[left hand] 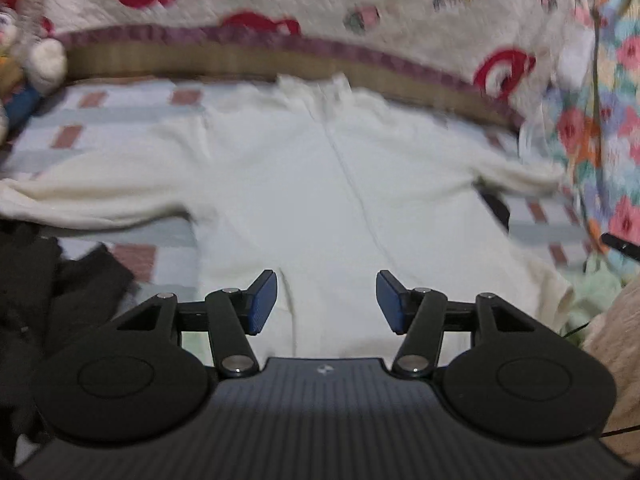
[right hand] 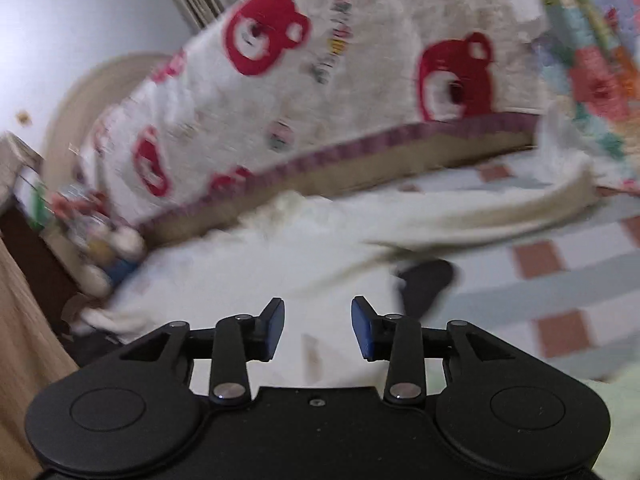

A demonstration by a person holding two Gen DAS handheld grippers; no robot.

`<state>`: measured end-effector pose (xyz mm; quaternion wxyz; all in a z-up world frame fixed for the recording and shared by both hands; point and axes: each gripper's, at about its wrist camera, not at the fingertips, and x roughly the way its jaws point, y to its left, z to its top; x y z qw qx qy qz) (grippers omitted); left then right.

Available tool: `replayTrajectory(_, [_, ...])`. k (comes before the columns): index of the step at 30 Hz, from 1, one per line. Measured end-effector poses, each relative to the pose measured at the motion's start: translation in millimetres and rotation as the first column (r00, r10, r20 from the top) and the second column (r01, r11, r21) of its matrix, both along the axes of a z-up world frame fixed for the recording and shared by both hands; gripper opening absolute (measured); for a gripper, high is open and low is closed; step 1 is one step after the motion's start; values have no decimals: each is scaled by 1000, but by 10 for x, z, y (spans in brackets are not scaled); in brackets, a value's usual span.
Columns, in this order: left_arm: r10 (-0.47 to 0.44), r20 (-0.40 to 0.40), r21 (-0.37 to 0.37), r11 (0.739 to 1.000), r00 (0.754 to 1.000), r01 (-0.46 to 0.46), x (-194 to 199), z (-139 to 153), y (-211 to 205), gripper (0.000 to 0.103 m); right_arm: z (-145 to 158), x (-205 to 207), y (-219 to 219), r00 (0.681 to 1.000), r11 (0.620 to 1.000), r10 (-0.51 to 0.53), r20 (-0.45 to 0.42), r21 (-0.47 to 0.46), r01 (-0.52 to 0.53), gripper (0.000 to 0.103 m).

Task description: Fold clothes

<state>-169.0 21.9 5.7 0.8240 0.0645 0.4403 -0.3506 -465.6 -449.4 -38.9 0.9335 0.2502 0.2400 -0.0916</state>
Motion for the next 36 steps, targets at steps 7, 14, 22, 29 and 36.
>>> replayTrajectory(7, [-133, 67, 68, 989, 989, 129, 520, -137, -792, 54, -16, 349, -375, 978, 986, -167, -123, -29, 165, 44])
replayTrajectory(14, [-219, 128, 49, 976, 967, 214, 1013, -250, -1737, 54, 391, 1960, -983, 980, 990, -8, -198, -139, -20, 46])
replayTrajectory(22, [-175, 111, -11, 984, 978, 178, 1739, -758, -2646, 54, -321, 3164, -1218, 934, 925, 134, -331, -296, -238, 40])
replayTrajectory(29, [-180, 75, -5, 984, 981, 180, 2439, -1205, -3698, 54, -746, 3373, -1621, 886, 873, 112, -450, -381, -304, 23])
replayTrajectory(36, [-15, 29, 91, 996, 999, 12, 2873, -1626, -4364, 59, -753, 2857, -2212, 923, 911, -151, -354, -412, -9, 34])
